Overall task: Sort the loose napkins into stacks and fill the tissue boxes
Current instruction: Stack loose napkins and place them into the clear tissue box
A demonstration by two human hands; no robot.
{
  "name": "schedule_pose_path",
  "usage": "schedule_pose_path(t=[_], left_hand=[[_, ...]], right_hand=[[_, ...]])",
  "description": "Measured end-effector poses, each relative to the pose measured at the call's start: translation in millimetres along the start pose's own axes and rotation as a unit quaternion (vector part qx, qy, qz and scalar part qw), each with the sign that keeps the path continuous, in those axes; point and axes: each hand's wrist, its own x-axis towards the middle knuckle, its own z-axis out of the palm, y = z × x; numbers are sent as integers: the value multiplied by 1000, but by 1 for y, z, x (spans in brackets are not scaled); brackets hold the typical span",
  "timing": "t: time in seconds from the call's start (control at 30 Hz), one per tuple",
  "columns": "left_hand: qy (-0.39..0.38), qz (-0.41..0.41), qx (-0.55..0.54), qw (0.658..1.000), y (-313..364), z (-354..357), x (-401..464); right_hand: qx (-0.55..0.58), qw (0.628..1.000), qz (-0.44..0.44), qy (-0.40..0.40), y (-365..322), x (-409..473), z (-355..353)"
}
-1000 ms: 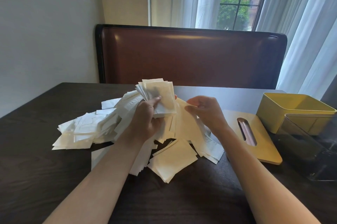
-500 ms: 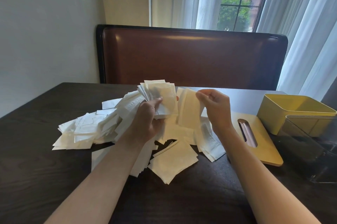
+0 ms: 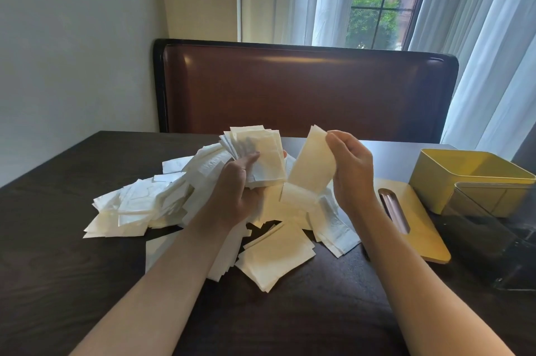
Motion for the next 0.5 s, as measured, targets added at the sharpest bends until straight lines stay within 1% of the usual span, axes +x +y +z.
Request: schedule_pose_path(t=[0.03, 0.07, 0.1, 0.13, 0.17, 0.23, 0.27, 0.37, 0.5], left_hand=[[-20, -13, -30, 999, 3, 5, -3], [-7, -14, -66, 998, 7, 8, -3], [4, -73, -154, 985, 9, 12, -2], [-8, -114, -203, 972, 8, 14, 0], [-32, -140, -213, 966, 10, 18, 1], [-67, -129, -133, 980, 7, 23, -1], [-81, -126, -110, 983, 6, 24, -3], [-85, -147, -114, 979, 7, 31, -7], [-98, -122, -93, 983, 5, 32, -9]], right_hand=[[36, 999, 24, -26, -3, -2, 0], [49, 997, 42, -41, -4, -4, 1], [41, 997, 50, -42, -5, -5, 3], [24, 998, 49, -34, -6, -5, 5], [9, 999, 42, -26, -5, -6, 7], [-7, 999, 25, -27, -3, -7, 11], [-16, 999, 19, -32, -2, -7, 13], [-43, 999, 6, -26, 2, -7, 15], [-56, 998, 5, -8, 4, -7, 18]])
